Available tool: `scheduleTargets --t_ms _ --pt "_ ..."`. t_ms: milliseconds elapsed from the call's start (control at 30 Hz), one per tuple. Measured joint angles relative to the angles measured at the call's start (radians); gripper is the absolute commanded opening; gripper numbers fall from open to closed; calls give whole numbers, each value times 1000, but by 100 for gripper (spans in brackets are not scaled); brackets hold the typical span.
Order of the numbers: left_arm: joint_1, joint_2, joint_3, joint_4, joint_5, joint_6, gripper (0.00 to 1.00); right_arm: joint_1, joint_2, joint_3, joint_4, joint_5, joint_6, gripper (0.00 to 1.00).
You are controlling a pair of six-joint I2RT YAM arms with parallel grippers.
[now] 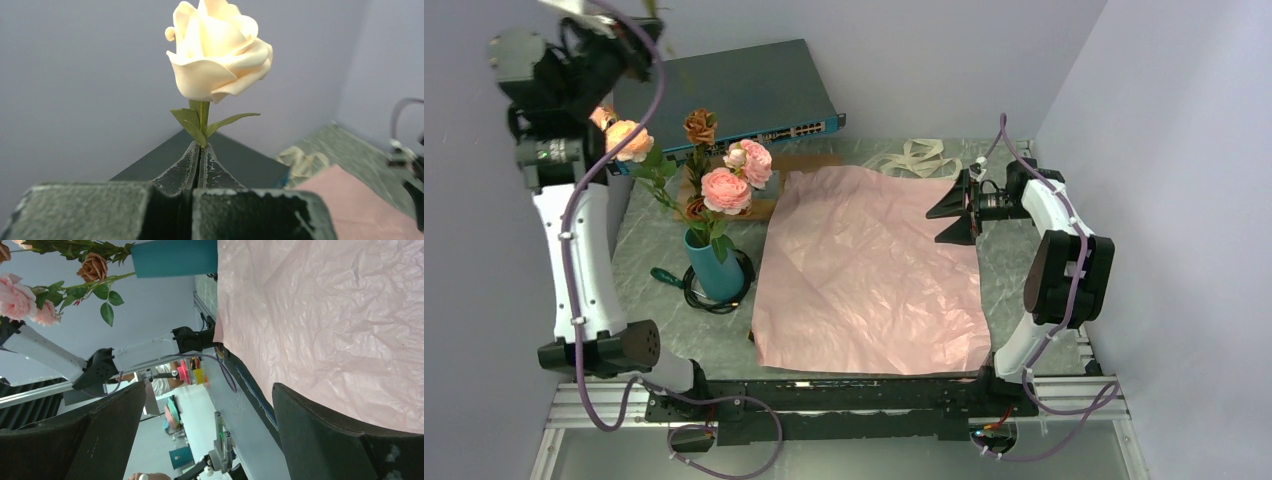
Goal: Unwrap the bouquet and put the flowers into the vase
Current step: Pick up the fake flower from the wrapping paper, then insert the fake flower into the vase.
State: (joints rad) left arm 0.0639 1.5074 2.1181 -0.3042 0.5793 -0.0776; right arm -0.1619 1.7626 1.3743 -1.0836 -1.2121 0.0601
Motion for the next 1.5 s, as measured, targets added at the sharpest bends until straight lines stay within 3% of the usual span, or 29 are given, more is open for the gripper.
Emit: scheduleTargets --t_ms 267,533,1000,1300,1500 --pt "328 -213 -161 123 -3 -247 0 13 30 10 20 11 11 100" --pt "447 -444 -275 165 91 -356 0 30 43 35 17 28 -1 100" --pt "482 -709 -572 -144 217 -218 0 47 39 12 29 37 5 100" --pt "483 -729 -810 -154 226 -118 0 70 37 -2 39 37 15 100" --pt "483 -691 -917 -74 243 -116 0 70 36 -2 39 45 12 100"
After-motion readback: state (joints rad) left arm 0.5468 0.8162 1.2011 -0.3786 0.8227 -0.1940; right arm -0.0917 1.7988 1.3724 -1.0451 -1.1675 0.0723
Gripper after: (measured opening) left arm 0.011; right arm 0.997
